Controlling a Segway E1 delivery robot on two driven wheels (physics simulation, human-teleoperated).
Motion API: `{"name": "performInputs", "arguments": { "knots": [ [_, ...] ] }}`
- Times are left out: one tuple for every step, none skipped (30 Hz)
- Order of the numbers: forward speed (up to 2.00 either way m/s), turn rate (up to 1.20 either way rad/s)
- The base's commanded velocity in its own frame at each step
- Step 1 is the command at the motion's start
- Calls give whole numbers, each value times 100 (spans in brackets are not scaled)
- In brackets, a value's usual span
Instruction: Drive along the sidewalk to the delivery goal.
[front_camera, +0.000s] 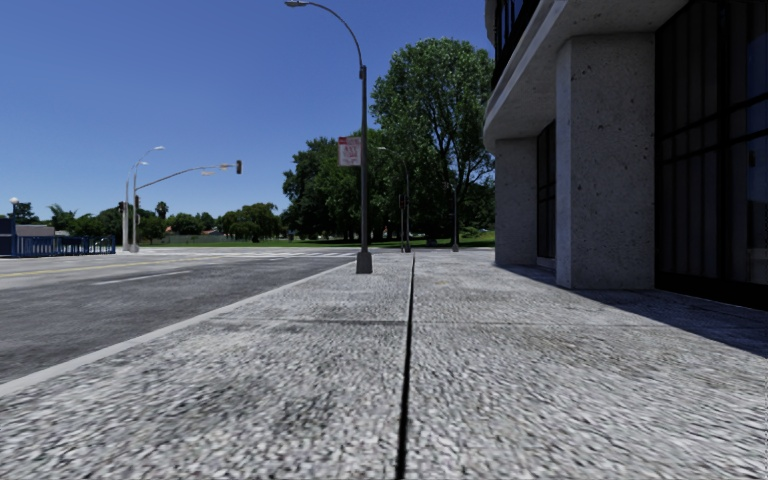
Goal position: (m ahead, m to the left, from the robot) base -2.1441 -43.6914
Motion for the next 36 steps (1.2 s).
{"name": "performInputs", "arguments": {
  "knots": [
    [197,0],
    [197,0],
    [198,0],
    [198,-7],
    [198,-15],
    [198,-15],
    [198,-20],
    [198,-28],
    [198,-35],
    [198,-35],
    [198,-47],
    [198,-51],
    [198,-51],
    [198,-51],
    [199,-51],
    [200,-51],
    [200,-51],
    [200,-50],
    [200,-46],
    [200,-45],
    [200,-45],
    [200,-35],
    [200,-12],
    [200,0],
    [200,0],
    [200,0],
    [200,0],
    [200,0],
    [200,0],
    [200,0],
    [200,0],
    [200,0],
    [200,0],
    [200,0],
    [200,0],
    [200,0]
  ]
}}
